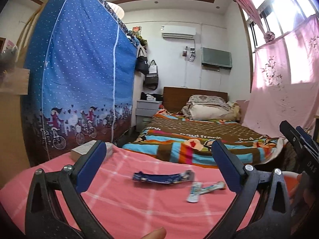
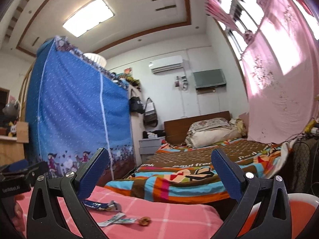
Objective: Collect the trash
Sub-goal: 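Move both tools back over the bed cover, then grasp the blue wrapper with the left tool while the right tool grasps the brown round biscuit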
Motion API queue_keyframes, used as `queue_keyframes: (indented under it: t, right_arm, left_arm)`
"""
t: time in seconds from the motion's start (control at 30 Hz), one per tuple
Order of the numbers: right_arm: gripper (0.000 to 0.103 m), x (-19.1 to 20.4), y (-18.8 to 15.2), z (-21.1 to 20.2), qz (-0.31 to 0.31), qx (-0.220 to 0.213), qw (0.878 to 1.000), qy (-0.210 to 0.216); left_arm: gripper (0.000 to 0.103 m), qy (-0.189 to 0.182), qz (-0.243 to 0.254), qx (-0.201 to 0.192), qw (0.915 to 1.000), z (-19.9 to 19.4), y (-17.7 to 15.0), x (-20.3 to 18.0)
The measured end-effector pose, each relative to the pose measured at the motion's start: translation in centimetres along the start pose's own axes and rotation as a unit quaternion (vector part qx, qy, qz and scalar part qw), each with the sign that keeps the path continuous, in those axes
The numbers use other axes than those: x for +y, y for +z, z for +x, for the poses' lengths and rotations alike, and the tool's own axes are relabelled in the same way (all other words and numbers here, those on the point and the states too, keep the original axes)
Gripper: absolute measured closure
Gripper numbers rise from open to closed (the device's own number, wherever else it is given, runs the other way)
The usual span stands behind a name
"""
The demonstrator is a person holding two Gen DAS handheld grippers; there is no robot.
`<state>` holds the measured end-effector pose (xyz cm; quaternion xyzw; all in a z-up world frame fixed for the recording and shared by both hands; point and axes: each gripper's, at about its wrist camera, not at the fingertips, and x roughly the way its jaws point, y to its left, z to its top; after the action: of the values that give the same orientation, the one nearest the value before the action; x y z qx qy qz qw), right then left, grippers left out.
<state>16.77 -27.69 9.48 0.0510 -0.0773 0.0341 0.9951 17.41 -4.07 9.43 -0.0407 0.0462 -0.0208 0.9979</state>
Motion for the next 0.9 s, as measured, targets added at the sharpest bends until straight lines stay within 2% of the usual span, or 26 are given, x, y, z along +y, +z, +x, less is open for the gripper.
queue_keyframes:
  t: [0.13, 0.23, 0.33, 0.5, 0.6, 0.73, 0.77, 0.9]
  right_arm:
    - [0.000, 1.4, -0.9, 1.3, -0.023, 0.024, 0.999, 0.011]
    - [0.000, 1.8, -1.7, 2.8, -0.036, 0.065, 0.997, 0.006]
    - [0.000, 1.7, -2.7, 4.4, -0.046, 0.111, 0.993, -0.015]
    - [0.000, 0.5, -4.5, 7.2, -0.055, 0.217, 0.973, -0.048]
    - [0.000, -0.2, -5.9, 8.5, -0.057, 0.282, 0.957, -0.048]
    - [0.012, -0.3, -7.7, 9.3, -0.057, 0.333, 0.941, -0.026]
    - [0.017, -0.2, -8.0, 9.3, -0.055, 0.346, 0.937, -0.013]
    - [0.024, 0.4, -9.3, 10.1, -0.053, 0.390, 0.919, 0.023]
  left_arm:
    - [0.000, 0.006, 0.005, 0.023, 0.9997, 1.3, -0.4, 1.2]
    - [0.000, 0.011, 0.016, 0.062, 0.9979, 3.3, -1.0, 1.4]
    - [0.000, 0.016, 0.020, 0.118, 0.9927, 5.7, -1.9, 1.7]
    - [0.000, 0.001, -0.005, 0.213, 0.9771, 9.8, -3.2, 2.7]
    - [0.003, -0.004, -0.026, 0.248, 0.9683, 11.3, -3.9, 3.4]
    - [0.012, -0.013, -0.047, 0.279, 0.9592, 12.5, -4.3, 4.0]
    - [0.016, -0.018, -0.053, 0.286, 0.9566, 12.8, -4.4, 4.1]
    - [0.030, -0.043, -0.074, 0.312, 0.9463, 14.1, -4.9, 4.3]
